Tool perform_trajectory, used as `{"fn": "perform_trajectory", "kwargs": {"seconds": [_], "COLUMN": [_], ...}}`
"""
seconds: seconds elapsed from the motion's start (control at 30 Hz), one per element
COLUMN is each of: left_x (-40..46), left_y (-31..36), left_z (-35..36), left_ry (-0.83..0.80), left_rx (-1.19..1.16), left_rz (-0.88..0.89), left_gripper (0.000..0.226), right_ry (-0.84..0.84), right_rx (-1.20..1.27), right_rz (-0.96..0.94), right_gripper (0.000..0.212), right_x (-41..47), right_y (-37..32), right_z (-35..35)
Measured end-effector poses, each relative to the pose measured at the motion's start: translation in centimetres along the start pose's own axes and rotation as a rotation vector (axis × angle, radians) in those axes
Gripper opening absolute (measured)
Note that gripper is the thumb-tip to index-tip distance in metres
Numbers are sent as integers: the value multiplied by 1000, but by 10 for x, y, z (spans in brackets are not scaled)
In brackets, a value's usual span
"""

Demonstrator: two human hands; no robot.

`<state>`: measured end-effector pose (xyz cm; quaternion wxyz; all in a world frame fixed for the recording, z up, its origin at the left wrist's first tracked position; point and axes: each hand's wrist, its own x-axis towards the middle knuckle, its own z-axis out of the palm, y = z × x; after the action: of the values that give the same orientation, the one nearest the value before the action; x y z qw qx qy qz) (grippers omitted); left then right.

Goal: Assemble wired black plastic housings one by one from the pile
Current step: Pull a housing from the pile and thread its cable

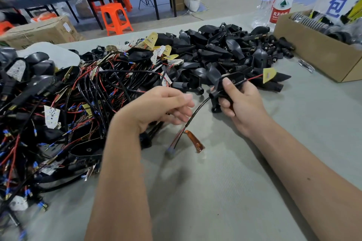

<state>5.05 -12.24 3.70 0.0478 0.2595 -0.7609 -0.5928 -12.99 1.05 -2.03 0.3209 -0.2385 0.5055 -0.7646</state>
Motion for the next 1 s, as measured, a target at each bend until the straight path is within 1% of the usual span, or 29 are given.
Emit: {"fn": "perform_trajectory", "kwargs": {"seconds": [0.07,0.2,0.27,0.33,0.4,0.43,0.6,0.67,0.73,0.77,0.83,0.93,1.0], "left_x": [15,28,24,19,15,14,24,29,33,34,36,36,36], "left_y": [5,-1,-6,-11,-15,-16,-14,-11,-7,-6,-3,-4,-7], "left_z": [19,35,27,14,3,1,21,31,37,39,43,44,40], "left_ry": [37,89,87,98,81,56,-61,-48,8,38,91,135,143], "left_rx": [77,56,61,55,29,23,22,6,-50,-93,-205,-318,-346], "left_rz": [-20,1,9,20,19,13,-12,-10,-1,9,21,10,-9], "left_gripper": [29,18,16,15,14,15,16,21,22,19,14,12,13], "right_ry": [-14,31,69,93,71,50,-49,-53,-71,-92,-136,-158,-159], "right_rx": [-50,-44,24,151,229,226,-5,-89,-115,-98,14,225,309], "right_rz": [-14,24,65,112,150,160,82,59,61,69,100,165,194], "right_gripper": [12,14,15,14,12,12,14,14,14,14,12,24,20], "right_x": [-2,-1,1,4,5,6,4,2,1,1,0,0,0], "right_y": [0,0,-1,-2,-4,-3,0,0,-1,-2,-5,-9,-8], "right_z": [1,0,-1,-3,-4,-4,1,2,2,1,-2,-8,-9]}}
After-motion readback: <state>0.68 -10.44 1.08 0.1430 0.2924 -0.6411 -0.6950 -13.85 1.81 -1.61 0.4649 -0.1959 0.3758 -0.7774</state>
